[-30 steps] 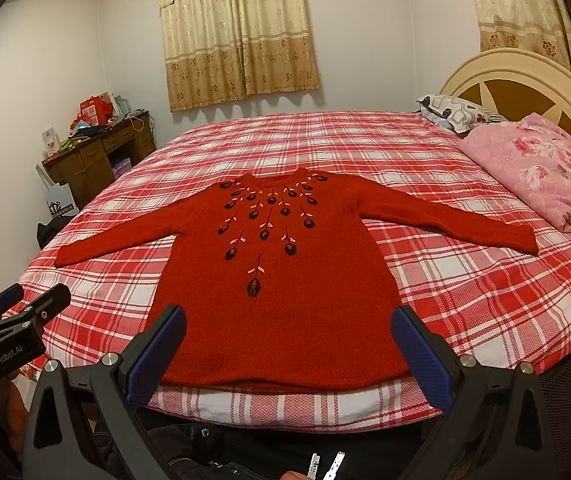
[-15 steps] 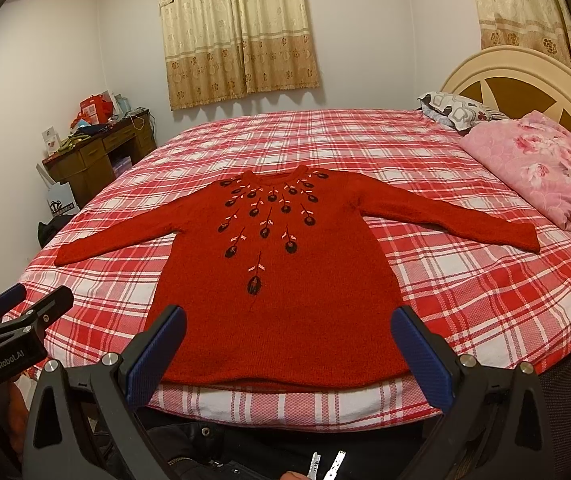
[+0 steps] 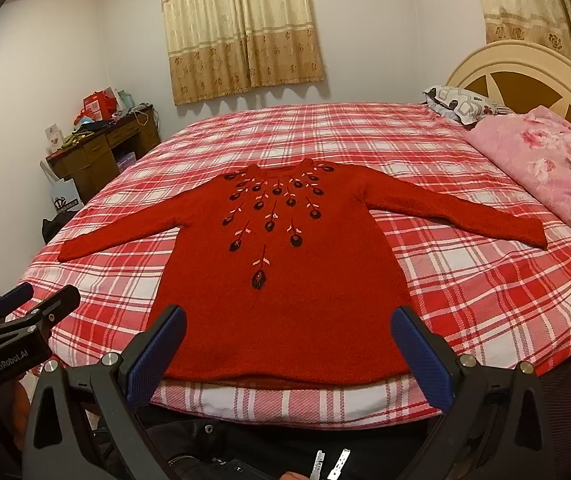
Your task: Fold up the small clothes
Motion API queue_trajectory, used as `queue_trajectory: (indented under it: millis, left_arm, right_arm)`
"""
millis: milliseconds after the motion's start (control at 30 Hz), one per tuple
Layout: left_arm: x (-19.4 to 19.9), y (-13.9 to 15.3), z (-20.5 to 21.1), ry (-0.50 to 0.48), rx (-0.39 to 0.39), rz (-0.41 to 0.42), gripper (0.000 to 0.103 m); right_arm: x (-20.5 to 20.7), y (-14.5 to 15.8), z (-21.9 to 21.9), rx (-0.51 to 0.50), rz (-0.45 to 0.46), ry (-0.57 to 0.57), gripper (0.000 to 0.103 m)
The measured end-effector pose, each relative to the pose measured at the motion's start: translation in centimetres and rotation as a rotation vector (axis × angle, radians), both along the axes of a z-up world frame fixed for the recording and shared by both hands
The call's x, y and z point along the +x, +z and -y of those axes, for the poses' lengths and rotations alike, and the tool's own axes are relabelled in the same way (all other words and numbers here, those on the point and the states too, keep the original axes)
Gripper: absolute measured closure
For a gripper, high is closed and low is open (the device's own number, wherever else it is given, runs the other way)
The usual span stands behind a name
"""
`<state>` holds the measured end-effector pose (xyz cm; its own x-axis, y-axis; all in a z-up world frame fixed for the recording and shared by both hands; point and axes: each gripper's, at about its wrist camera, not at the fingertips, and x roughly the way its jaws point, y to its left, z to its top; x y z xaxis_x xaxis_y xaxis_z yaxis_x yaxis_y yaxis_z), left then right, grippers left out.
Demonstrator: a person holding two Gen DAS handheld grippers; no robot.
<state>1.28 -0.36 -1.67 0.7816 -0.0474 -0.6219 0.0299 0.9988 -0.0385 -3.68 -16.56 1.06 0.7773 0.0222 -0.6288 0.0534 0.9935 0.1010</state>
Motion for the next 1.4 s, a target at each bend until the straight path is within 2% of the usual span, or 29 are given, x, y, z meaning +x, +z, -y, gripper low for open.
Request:
queue_trajectory:
  millis: [167, 367, 633, 900, 1100, 1333, 1400]
  left_arm:
    - [0.4, -0.4, 0.0, -0.006, -0.005, -0.014, 0.000]
    - [1.6, -1.5, -0.5, -0.022, -0.025, -0.076, 0.000]
    - [4.1, -1.4, -0.6, -0.047, 0.102, -0.037, 0.000]
    - [9.3, -1.6, -0.5, -0.042, 0.187, 0.027, 0.000]
    - [13.2, -3.4, 0.9, -0.069, 0.208, -0.018, 0.000]
    - [16.4, -4.8, 2.4, -0.079, 0.255, -0.022, 0.000]
    - [17.6, -5.0, 2.3, -0.077, 0.237, -0.028, 0.000]
  right_arm:
    - [0.2, -0.1, 0.1, 0.008, -0.006, 0.007, 0.001]
    - [1.0, -0.7, 0.5, 0.007, -0.014, 0.020, 0.001]
    - [2.7, -1.5, 2.5, -0.038, 0.012, 0.049, 0.001]
    - [7.1, -4.3, 8.9, -0.091, -0.062, -0.088, 0.001]
    - [10.0, -6.2, 13.2, -0.104, -0.124, -0.151, 0.001]
    - [12.7, -6.6, 16.9, -0.108, -0.134, -0.202, 0.001]
    - [13.6, -6.6, 18.2, -0.136, -0.136, -0.223, 0.001]
